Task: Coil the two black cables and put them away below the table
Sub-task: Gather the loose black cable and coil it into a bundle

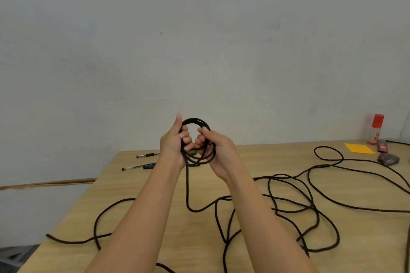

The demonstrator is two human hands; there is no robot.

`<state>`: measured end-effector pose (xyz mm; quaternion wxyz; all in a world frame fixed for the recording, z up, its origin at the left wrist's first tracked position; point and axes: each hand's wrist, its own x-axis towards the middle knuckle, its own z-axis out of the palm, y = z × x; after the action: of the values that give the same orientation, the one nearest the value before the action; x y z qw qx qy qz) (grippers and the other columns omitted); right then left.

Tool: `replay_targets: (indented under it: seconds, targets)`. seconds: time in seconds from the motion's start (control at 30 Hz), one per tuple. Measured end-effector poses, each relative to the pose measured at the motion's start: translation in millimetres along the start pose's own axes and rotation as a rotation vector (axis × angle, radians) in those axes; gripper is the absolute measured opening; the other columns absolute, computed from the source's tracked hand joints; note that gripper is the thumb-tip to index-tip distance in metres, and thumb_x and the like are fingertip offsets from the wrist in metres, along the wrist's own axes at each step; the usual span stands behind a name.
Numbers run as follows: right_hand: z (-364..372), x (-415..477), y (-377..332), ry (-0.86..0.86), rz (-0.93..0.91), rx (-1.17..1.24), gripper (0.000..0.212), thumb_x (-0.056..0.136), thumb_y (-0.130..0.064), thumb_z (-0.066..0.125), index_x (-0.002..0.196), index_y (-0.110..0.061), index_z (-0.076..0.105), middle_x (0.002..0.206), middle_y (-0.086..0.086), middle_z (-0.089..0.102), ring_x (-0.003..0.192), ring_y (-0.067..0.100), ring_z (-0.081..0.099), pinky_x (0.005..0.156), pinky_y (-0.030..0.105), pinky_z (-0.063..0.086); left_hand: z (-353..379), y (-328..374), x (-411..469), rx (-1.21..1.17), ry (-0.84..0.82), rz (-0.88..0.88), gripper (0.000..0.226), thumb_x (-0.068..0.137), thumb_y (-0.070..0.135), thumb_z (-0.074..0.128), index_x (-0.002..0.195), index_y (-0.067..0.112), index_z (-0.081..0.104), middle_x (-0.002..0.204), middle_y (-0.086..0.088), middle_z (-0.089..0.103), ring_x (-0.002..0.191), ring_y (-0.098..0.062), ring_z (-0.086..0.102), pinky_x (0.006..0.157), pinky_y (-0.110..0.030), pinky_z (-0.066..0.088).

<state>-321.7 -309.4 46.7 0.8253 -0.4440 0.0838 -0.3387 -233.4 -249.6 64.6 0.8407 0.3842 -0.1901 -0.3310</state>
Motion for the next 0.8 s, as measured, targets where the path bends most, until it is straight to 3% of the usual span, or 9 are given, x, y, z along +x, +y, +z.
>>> replay_targets:
  seconds: [0.1,0.2,0.27,0.37,0.47,0.57,0.67,0.8]
  targets:
    - [5,6,3,0.217,-0.048,-0.078,0.024,0.100,-0.019,0.046,0.089,-0.003,0.061,0.055,-0.002,0.046,0.047,0.008,0.048,0.052,0.020,0.045,-3,-3,-4,0.021,-0.087,-0.059,0.040,0.088,0.044,0.057,0.064,0.015,0.044,0.039,0.008,0.034,0.034,-0.005,0.036,0.036,-0.017,0.036]
    - [9,15,-4,0.447,-0.081,-0.135,0.028,0.099,-0.024,0.049,0.083,-0.003,0.060,0.056,-0.001,0.039,0.044,0.011,0.039,0.037,0.018,0.036,-3,-13,-17,0.028,-0.280,-0.051,0.029,0.094,0.030,0.048,0.071,0.012,0.048,0.046,0.003,0.046,0.047,-0.011,0.052,0.056,-0.023,0.051]
    - [11,17,-5,0.525,-0.088,-0.181,0.031,0.097,-0.027,0.053,0.076,-0.005,0.058,0.059,-0.001,0.039,0.043,0.011,0.035,0.033,0.018,0.030,-1,-19,-20,0.022,-0.245,-0.046,0.032,0.097,0.030,0.043,0.073,0.010,0.049,0.046,0.003,0.044,0.046,-0.011,0.051,0.057,-0.025,0.050]
    - [15,12,-2,0.457,0.008,-0.034,0.038,0.096,-0.035,0.052,0.070,-0.008,0.053,0.051,-0.002,0.037,0.037,0.009,0.028,0.037,0.021,0.027,1,-20,-12,-0.074,-0.010,-0.039,0.040,0.095,0.042,0.045,0.069,0.011,0.044,0.039,0.007,0.029,0.031,-0.006,0.028,0.035,-0.018,0.031]
    - [17,5,0,0.356,0.101,0.097,0.042,0.099,-0.037,0.044,0.072,-0.007,0.054,0.042,-0.006,0.035,0.036,0.009,0.030,0.040,0.022,0.028,-3,-19,-5,-0.042,0.107,0.022,0.045,0.093,0.044,0.051,0.063,0.012,0.042,0.036,0.008,0.026,0.028,-0.006,0.020,0.028,-0.017,0.020]
    - [16,6,-6,0.388,0.111,0.032,0.039,0.100,-0.028,0.042,0.067,-0.008,0.047,0.037,-0.007,0.027,0.030,0.007,0.019,0.033,0.019,0.018,-10,-13,-9,-0.086,-0.150,-0.133,0.043,0.095,0.038,0.045,0.061,0.012,0.047,0.033,0.009,0.027,0.024,-0.005,0.021,0.029,-0.018,0.020]
    - [11,11,-10,0.432,0.146,-0.195,0.035,0.098,-0.019,0.042,0.065,-0.009,0.042,0.042,-0.004,0.028,0.033,0.010,0.017,0.032,0.019,0.014,-19,-4,-16,-0.009,-0.418,-0.277,0.047,0.095,0.040,0.039,0.072,0.005,0.061,0.031,0.008,0.033,0.024,-0.005,0.026,0.033,-0.018,0.026]
    - [10,17,-1,0.475,0.088,-0.362,0.029,0.097,-0.017,0.045,0.070,-0.006,0.049,0.055,0.001,0.039,0.043,0.013,0.026,0.033,0.018,0.020,-21,-7,-11,-0.123,-0.400,-0.336,0.063,0.096,0.049,0.032,0.050,0.013,0.055,0.028,0.008,0.031,0.022,-0.004,0.025,0.031,-0.017,0.020]
